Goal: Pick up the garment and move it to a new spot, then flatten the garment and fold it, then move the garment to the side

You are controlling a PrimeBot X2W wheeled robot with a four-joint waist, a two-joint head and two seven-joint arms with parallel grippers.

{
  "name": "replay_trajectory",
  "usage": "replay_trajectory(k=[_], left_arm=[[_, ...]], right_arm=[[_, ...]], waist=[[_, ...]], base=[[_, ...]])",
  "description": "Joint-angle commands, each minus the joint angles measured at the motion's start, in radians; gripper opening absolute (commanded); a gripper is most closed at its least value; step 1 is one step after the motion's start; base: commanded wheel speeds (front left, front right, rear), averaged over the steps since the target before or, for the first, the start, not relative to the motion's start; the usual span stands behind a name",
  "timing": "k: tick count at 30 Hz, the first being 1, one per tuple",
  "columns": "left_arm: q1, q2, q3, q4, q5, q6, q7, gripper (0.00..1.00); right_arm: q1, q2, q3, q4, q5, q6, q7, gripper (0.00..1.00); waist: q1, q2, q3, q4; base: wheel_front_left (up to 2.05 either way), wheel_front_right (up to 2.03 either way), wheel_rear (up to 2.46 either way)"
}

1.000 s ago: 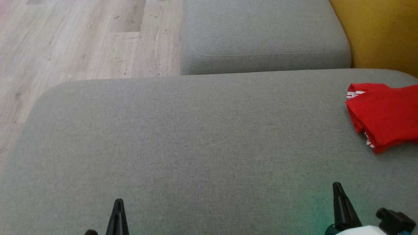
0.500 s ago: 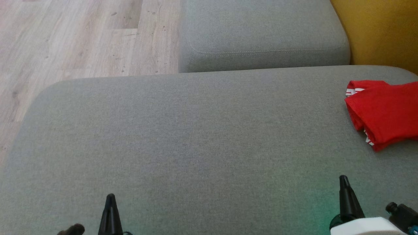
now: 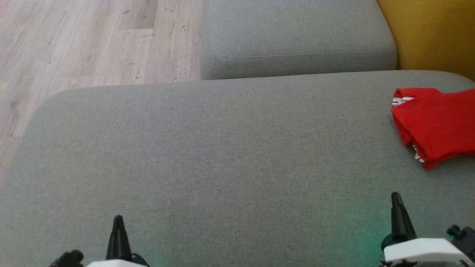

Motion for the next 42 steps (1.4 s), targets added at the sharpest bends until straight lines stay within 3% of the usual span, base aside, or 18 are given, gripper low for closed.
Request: replay_trajectory(k=[1,42], left_arm=[[-0.059,0.012,0.027,-0.027,-0.027,-0.012,0.003,0.0],[-0.184,0.013,0.138,0.022,-0.537,-0.098,0.121,0.0]], right_arm=[[-0.058,-0.022,0.002,-0.028,0.027,0.0,0.006,0.0],[-0.173,-0.026,-0.054,-0.009,0.511,-0.001,0.123,0.0]], waist=[[-0.0001,0.0,0.001,-0.001],[-0.0001,0.0,0.037,-0.02]], base=[[0.0,0.0,0.0],[0.0,0.0,0.0]])
